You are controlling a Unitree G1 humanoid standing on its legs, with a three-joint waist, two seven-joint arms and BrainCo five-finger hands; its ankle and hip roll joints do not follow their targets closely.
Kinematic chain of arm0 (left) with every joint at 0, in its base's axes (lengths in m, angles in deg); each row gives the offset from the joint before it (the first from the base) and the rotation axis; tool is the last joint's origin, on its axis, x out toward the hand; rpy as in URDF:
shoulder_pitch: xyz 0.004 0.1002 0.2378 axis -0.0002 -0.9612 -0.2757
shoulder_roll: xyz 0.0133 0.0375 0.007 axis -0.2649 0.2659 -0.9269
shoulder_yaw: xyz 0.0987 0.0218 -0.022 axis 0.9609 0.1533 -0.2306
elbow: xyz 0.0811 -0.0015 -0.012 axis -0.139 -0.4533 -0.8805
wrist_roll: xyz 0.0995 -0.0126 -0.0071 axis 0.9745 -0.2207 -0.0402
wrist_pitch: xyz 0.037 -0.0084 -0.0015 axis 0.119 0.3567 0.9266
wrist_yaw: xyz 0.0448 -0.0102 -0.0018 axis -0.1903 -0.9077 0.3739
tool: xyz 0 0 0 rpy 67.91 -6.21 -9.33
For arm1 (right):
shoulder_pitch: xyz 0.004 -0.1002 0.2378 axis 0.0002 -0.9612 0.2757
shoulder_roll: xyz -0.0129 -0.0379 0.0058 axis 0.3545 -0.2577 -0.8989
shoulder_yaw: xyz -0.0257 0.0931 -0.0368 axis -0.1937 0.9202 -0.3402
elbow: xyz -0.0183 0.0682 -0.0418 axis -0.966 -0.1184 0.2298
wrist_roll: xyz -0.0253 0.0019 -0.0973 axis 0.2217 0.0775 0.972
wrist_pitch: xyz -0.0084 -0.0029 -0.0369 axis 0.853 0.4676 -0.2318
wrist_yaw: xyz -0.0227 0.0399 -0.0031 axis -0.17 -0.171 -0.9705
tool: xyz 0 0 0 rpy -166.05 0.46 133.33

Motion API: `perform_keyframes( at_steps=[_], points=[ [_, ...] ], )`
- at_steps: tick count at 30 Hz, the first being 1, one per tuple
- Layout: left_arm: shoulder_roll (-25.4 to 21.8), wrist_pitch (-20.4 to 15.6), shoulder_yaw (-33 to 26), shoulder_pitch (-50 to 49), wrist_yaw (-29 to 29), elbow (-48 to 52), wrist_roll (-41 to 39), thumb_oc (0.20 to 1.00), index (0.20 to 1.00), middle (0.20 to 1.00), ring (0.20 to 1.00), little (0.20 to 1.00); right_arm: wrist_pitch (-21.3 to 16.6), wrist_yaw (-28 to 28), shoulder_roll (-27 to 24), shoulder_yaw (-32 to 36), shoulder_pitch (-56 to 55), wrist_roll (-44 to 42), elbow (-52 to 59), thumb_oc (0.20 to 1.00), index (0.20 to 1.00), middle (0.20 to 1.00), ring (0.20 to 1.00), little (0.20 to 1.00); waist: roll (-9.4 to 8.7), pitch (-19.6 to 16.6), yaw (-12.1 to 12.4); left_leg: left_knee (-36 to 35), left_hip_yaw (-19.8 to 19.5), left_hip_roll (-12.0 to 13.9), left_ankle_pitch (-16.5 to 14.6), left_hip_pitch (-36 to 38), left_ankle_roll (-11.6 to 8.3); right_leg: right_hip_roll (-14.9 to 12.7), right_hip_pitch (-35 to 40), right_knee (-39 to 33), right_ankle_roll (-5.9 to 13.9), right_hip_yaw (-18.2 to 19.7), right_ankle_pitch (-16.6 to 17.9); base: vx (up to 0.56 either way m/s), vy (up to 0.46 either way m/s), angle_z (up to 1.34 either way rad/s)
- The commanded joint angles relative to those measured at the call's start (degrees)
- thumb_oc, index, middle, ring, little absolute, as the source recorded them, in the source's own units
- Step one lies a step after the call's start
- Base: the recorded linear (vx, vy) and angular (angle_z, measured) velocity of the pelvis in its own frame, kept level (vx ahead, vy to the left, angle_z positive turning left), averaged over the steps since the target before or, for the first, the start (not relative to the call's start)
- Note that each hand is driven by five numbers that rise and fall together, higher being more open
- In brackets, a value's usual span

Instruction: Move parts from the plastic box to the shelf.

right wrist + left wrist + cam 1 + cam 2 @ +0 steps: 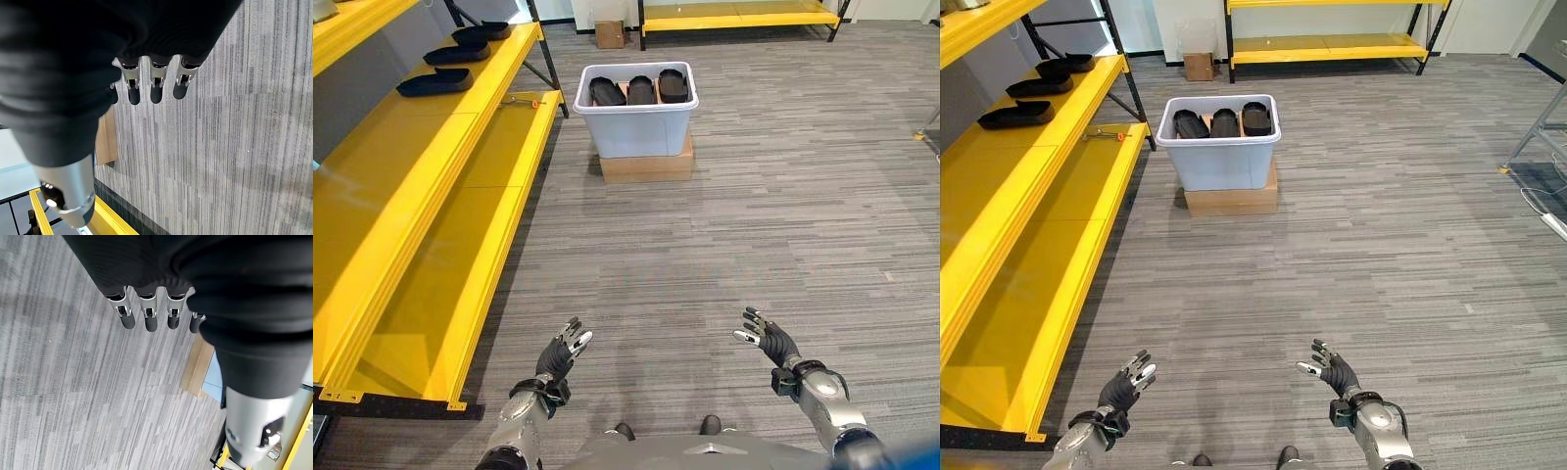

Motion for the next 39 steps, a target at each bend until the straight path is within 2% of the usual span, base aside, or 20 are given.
perform_keyframes(
  at_steps=[1, 23, 25, 30, 39],
  points=[
    [-1.0, -1.8, 0.0, 2.8, -0.7, 0.7, 2.8, 1.0, 1.0, 1.0, 1.0, 1.0, -1.7, -0.3, 0.0, -0.9, 2.8, -1.5, 0.0, 1.0, 1.0, 1.0, 1.0, 1.0, -2.16, -0.7, 0.2, -0.7, -2.5, 1.7, 0.9, -1.6, -3.71, -5.1, -0.1, 1.0, 7.11, -0.9, 1.6, 0.0, 0.0, 0.0],
    [-1.0, 0.9, 0.5, 2.9, -0.2, -0.4, 1.5, 1.0, 1.0, 1.0, 1.0, 1.0, -0.8, -0.5, 0.1, -1.1, 2.9, -0.9, -0.4, 1.0, 1.0, 1.0, 1.0, 1.0, -1.94, -0.6, 0.2, -0.4, -2.8, 1.4, 0.7, -1.6, -3.44, -5.1, 0.0, 1.6, 7.18, -0.6, 1.1, 0.0, 0.0, 0.0],
    [-1.1, 0.9, 0.5, 3.2, -0.5, -0.9, 1.4, 1.0, 1.0, 1.0, 1.0, 1.0, -0.9, -0.7, 0.1, -1.2, 3.1, -0.6, -1.0, 1.0, 1.0, 1.0, 1.0, 1.0, -1.96, -0.5, 0.3, -0.3, -2.2, 1.5, 1.6, -2.3, -3.09, -5.1, -0.6, 1.7, 6.65, -0.9, 1.7, -0.06, -0.003, 0.0],
    [-1.1, -0.2, 0.7, 3.3, 0.0, -0.9, 2.2, 1.0, 1.0, 1.0, 1.0, 1.0, -1.0, -0.9, 0.2, -1.2, 3.1, -0.4, -1.5, 1.0, 1.0, 1.0, 1.0, 1.0, -2.0, -0.6, 0.5, -0.3, -2.4, 1.3, 1.5, -2.4, -2.95, -5.3, -0.8, 1.8, 6.75, -1.0, 1.7, -0.01, 0.0, 0.0],
    [-1.1, 0.8, 1.3, 4.1, -0.1, -0.7, 2.1, 1.0, 1.0, 1.0, 1.0, 1.0, -0.5, -1.2, 0.3, -1.5, 2.9, 0.4, -0.9, 1.0, 1.0, 1.0, 1.0, 1.0, -2.12, -0.5, 0.3, -0.5, -2.6, 1.1, 1.4, -2.2, -2.62, -5.3, -0.9, 2.6, 6.89, -0.6, 1.4, 0.0, 0.027, 0.01]
  ],
)
